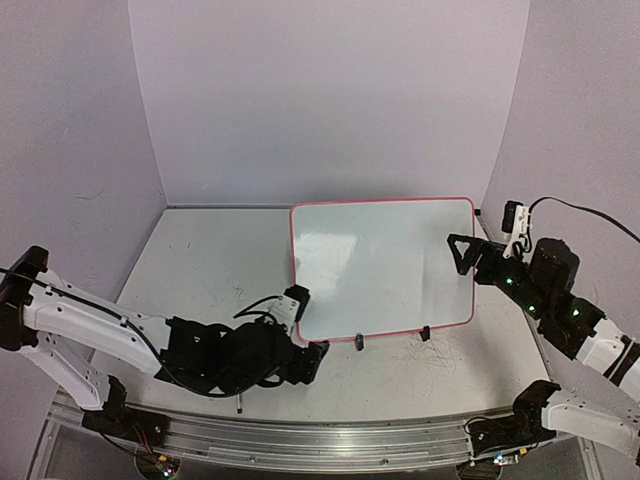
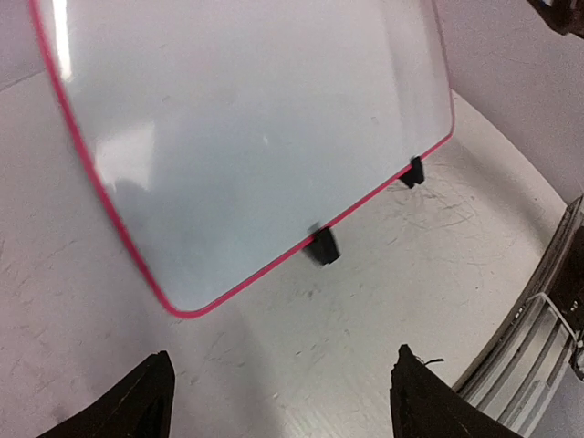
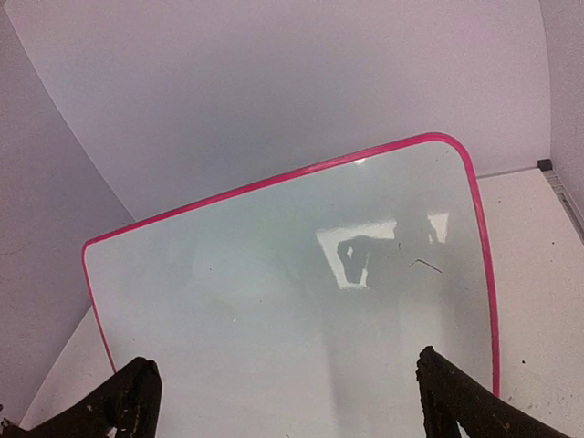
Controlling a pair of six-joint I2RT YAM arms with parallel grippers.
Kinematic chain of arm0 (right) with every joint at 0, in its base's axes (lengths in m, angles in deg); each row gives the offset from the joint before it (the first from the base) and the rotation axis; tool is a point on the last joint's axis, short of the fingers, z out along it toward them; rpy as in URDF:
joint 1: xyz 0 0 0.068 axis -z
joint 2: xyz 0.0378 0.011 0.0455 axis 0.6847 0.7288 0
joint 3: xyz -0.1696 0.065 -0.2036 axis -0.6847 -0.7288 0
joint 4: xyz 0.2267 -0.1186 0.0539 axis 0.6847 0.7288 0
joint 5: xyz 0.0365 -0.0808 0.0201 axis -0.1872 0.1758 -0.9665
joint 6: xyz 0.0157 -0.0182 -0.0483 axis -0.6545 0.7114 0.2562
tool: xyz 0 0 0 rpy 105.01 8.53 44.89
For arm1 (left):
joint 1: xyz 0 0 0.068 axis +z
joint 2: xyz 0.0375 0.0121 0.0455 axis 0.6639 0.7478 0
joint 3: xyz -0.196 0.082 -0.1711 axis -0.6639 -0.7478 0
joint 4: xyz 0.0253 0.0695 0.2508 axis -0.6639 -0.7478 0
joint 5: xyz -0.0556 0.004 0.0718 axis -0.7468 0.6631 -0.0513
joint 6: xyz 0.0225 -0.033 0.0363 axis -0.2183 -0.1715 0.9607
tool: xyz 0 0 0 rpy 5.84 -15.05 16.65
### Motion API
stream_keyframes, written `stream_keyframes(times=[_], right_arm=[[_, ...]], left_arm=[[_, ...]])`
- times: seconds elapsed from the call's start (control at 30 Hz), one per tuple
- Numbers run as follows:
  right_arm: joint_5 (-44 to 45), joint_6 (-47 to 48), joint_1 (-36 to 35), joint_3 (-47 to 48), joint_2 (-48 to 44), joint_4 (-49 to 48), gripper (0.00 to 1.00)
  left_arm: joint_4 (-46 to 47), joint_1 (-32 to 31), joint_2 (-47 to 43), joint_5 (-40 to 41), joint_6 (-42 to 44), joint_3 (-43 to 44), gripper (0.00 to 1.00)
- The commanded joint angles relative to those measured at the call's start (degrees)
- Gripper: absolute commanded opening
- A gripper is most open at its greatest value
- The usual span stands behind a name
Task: Write a sentence on the whiteboard
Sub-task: Pick up the whiteboard marker from the corner of the board.
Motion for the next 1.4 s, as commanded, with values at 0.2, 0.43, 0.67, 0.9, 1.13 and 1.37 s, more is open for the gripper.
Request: stream_keyframes(times=[0.2,0.43,0.67,0.9,1.13,1.37], right_arm=[[-18.8,2.6,-0.2,2.4,7.8,-9.8,0.98],[-22.5,-0.4,-1.9,3.8,12.1,-13.1,0.98],[-20.5,-1.3,-3.3,2.8,11.1,-11.7,0.98],[-19.2,-0.9,-3.7,2.5,10.2,-10.0,0.98],[-18.7,-0.6,-4.1,2.6,12.2,-10.5,0.98],[-17.1,-0.5,-5.0,2.4,12.6,-10.0,0.98]], left_arm=[[-19.7,14.0,-21.4,-7.3,-22.9,-16.6,0.81],[-22.3,20.3,-12.1,-13.9,-18.4,-12.2,0.64],[-25.2,20.6,0.2,-14.7,-16.1,-6.8,0.56],[-25.9,19.7,4.7,-17.4,-18.5,-5.6,0.41],[-28.9,17.8,8.7,-15.7,-20.4,-3.8,0.36],[-29.6,17.3,8.6,-14.8,-20.5,-2.8,0.2]])
